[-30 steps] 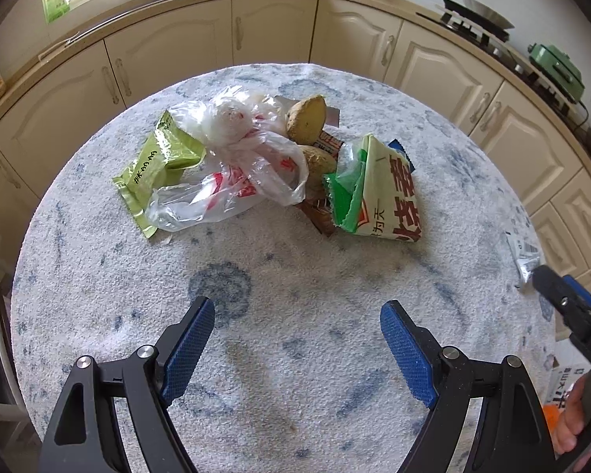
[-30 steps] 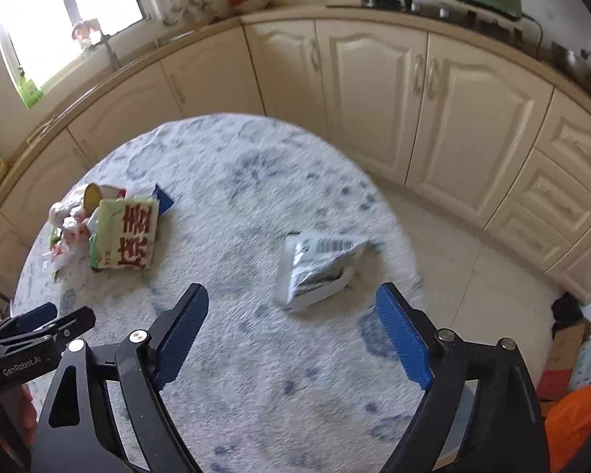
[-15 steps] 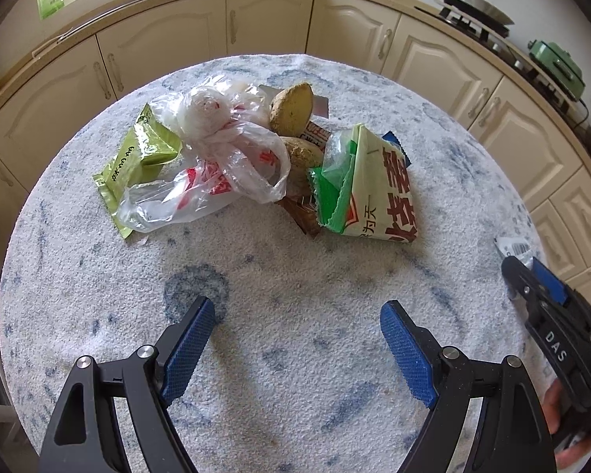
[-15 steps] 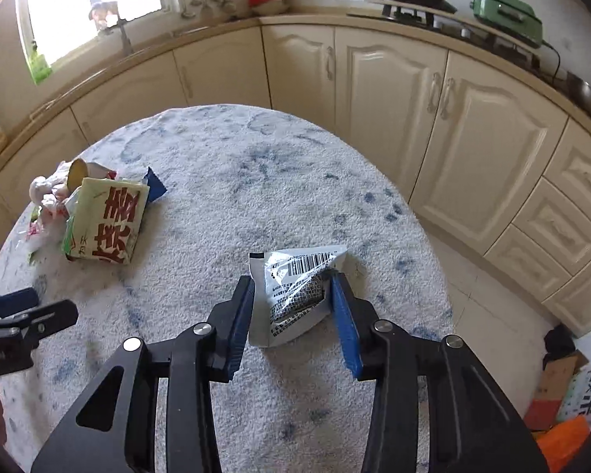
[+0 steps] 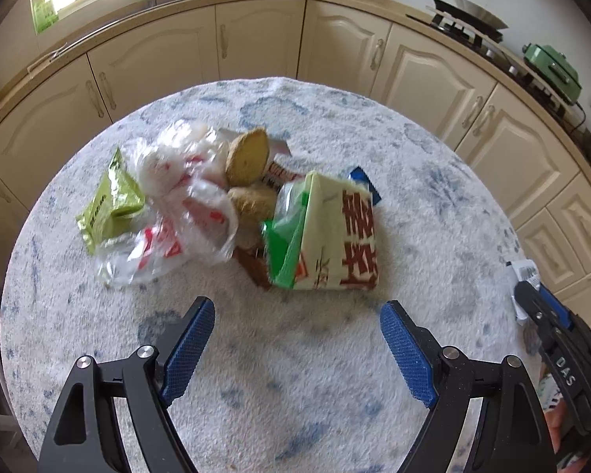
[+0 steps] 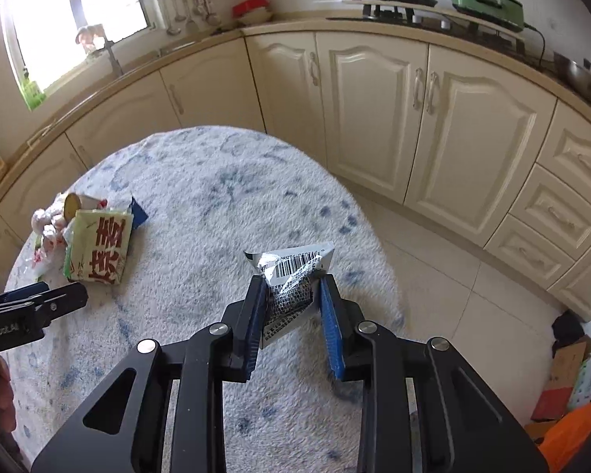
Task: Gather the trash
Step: 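Grasp the white-silver wrapper with the right tool while the left tool grasps the green-white bread bag, then carry the wrapper and bread bag over the blue bucket with both tools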
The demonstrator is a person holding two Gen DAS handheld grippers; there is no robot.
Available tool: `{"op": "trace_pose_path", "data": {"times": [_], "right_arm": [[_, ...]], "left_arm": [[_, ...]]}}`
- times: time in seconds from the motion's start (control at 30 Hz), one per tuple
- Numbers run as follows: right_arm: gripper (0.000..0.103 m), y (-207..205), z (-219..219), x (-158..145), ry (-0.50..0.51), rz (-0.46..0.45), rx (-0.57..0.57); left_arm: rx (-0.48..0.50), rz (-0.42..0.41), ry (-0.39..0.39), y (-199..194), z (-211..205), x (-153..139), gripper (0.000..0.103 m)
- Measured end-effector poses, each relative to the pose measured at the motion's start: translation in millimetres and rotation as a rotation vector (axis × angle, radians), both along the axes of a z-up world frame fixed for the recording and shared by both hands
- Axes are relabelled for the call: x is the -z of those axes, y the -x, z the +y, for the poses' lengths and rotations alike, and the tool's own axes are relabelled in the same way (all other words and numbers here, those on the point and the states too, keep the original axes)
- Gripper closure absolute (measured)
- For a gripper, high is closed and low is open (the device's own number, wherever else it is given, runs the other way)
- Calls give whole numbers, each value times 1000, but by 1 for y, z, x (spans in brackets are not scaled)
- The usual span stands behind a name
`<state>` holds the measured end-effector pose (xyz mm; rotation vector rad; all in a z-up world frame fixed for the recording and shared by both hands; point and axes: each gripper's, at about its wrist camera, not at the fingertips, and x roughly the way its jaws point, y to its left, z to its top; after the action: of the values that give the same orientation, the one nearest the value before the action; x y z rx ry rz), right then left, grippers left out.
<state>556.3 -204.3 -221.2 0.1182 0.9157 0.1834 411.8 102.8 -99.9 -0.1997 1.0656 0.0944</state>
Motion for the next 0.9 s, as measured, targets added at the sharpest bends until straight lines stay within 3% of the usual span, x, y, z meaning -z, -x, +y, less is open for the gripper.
{"op": "trace_pose_path", "data": {"times": [0.3,0.37,0.4,0.43,0.63,0.9], "right_arm": [[75,-24,1,-1,-26,-10,-14],[75,-29,4,2,-31,-2,-27],[75,-31,6,3,-32,-1,-32],[75,-33,7,4,-33,1,-35],[75,-35,11,7,-37,13,-45],[75,-10,4,-5,-39,7,-40]], "left_arm": [[-19,38,-42,-45,-14,16,22],[-1,32,-61,-54,-18,19,28],[21,29,-79,-58,-21,20,36],[40,25,-105,-60,-25,20,37],[77,15,-71,-53,-26,18,39],[83,-39,-66,-15,-26,-9,39]]}}
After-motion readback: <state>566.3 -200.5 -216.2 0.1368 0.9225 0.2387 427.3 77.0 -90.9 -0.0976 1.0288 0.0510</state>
